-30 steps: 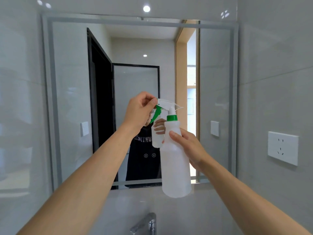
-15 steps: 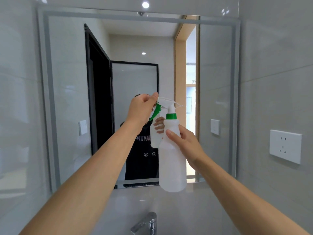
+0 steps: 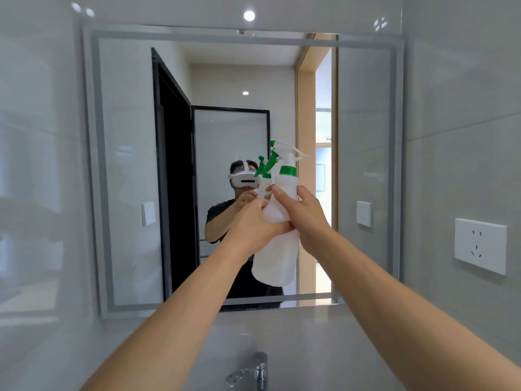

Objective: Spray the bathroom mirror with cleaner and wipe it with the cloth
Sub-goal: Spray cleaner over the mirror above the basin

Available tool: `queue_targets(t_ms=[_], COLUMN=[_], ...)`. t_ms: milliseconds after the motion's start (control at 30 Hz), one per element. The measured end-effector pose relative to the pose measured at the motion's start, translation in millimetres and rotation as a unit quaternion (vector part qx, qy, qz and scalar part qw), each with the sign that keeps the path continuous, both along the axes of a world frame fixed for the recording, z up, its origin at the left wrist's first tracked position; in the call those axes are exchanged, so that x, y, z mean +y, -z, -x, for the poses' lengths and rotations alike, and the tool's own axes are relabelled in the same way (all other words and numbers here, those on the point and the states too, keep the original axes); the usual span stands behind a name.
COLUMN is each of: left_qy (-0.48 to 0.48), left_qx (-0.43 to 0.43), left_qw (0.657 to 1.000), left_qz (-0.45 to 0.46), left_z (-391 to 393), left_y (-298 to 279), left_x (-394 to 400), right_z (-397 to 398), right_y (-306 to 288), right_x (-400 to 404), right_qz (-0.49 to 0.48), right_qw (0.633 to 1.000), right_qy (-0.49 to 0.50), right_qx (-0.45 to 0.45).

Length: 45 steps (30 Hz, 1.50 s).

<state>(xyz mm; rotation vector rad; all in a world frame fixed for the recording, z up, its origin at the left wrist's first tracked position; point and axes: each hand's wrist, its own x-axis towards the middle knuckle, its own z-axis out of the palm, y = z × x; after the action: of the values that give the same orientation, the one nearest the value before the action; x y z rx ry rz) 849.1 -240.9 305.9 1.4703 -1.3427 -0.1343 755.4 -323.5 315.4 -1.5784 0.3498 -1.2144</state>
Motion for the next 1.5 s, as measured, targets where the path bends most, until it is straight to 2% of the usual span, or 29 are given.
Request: queue_targets(t_ms=[100, 167, 233, 333, 500, 633, 767, 900, 1100, 1267, 1500], left_qy=[-0.016, -0.007, 0.015, 0.062, 0.102, -0.029, -0.052, -0.096, -0.099, -0.108, -0.181], left_qx=[0.003, 0.014, 0.034, 0.075, 0.085, 0.078, 0.084, 0.053, 0.056, 0.088, 0.085], left_qw=[1.000, 1.000, 0.999, 0.994, 0.990, 0.989, 0.985, 0.984, 0.979, 0.971, 0.956], left_qz=[0.006, 0.019, 0.029, 0.056, 0.049, 0.121, 0.140, 0.143, 0.172, 0.195, 0.214], left_z=[-6.1, -14.0, -21.8, -28.9, -34.0, -30.7, -33.2, -41.3, -53.0, -63.1, -79.5], left_y=[-1.2, -2.3, -5.8, -13.5, -20.2, -28.9, -46.7, -70.5, -108.9, -120.0, -113.1], left_x=[6.9, 15.8, 25.5, 38.5, 47.4, 44.0, 36.6, 40.4, 56.1, 69.7, 88.9], right_z=[-3.0, 2.2, 9.7, 10.2, -3.6, -16.9, -37.3, -54.0, -72.3, -91.7, -116.5], right_y=[-2.1, -1.1, 6.0, 28.4, 46.5, 52.1, 48.4, 19.9, -16.9, -19.3, -14.1], right_x=[7.2, 8.8, 8.0, 3.1, 7.4, 11.5, 18.7, 25.9, 36.7, 52.5, 68.4], right_qz=[0.000, -0.012, -0.011, 0.027, 0.114, 0.131, 0.168, 0.172, 0.169, 0.160, 0.163], right_qw=[0.999, 0.994, 0.982, 0.969, 0.966, 0.967, 0.966, 0.969, 0.968, 0.970, 0.962], right_qy=[-0.036, -0.109, -0.189, -0.241, -0.203, -0.176, -0.150, -0.132, -0.142, -0.144, -0.164], right_qx=[0.012, 0.014, 0.018, 0.047, 0.116, 0.126, 0.127, 0.120, 0.117, 0.114, 0.146])
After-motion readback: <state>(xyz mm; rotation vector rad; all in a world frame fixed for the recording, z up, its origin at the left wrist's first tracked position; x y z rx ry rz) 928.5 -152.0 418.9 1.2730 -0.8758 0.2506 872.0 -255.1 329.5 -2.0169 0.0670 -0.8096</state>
